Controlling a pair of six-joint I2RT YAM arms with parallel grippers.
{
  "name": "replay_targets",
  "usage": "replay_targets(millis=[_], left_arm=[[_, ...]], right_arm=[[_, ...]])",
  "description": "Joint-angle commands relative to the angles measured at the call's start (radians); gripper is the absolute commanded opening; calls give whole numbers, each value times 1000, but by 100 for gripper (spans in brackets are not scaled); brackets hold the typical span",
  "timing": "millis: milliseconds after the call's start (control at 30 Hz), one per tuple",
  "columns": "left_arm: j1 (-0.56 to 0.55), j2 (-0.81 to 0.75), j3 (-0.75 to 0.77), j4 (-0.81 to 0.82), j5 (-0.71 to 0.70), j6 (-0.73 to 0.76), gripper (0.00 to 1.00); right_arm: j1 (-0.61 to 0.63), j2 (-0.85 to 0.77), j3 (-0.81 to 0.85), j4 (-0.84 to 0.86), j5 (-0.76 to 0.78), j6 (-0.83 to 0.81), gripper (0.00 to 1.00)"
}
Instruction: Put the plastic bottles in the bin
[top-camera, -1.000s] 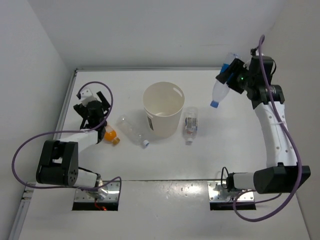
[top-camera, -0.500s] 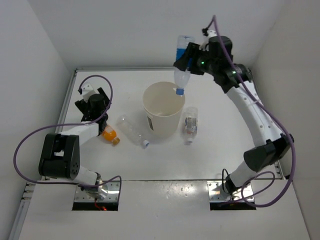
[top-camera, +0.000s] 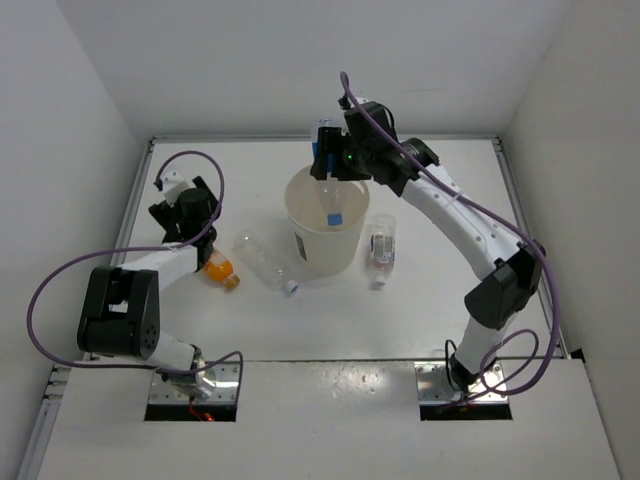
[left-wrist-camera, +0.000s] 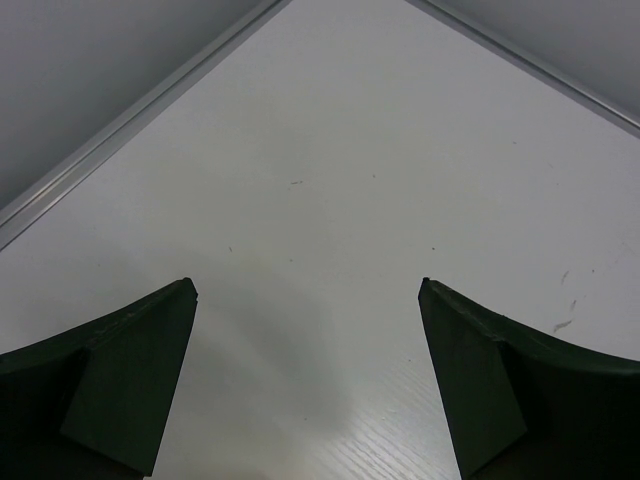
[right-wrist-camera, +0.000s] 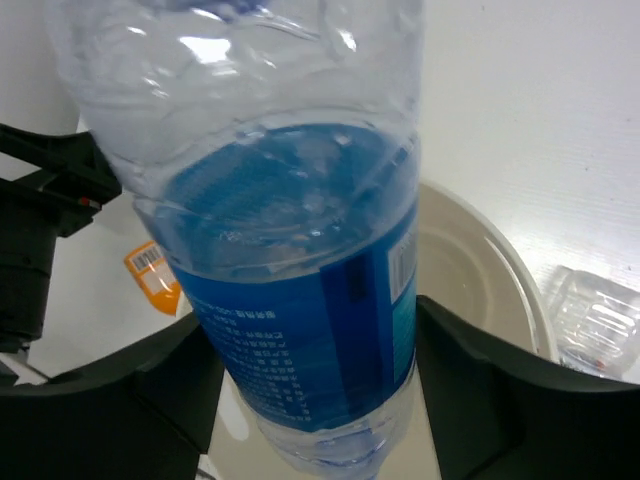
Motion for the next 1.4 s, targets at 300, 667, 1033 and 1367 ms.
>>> replay_targets(millis=[300, 667, 1033, 1367], left_arm=[[12, 13, 54, -82, -89, -154, 100], [12, 33, 106, -122, -46, -136, 100], [12, 52, 126, -150, -47, -151, 100], [32, 52, 146, -217, -200, -171, 100]], right_arm=[[-57, -141, 203, -109, 318, 103, 100], [-433, -356, -390, -104, 22, 390, 100], [-463, -197, -663, 110, -244, 246, 100], [-435, 15, -660, 134, -314, 206, 100]])
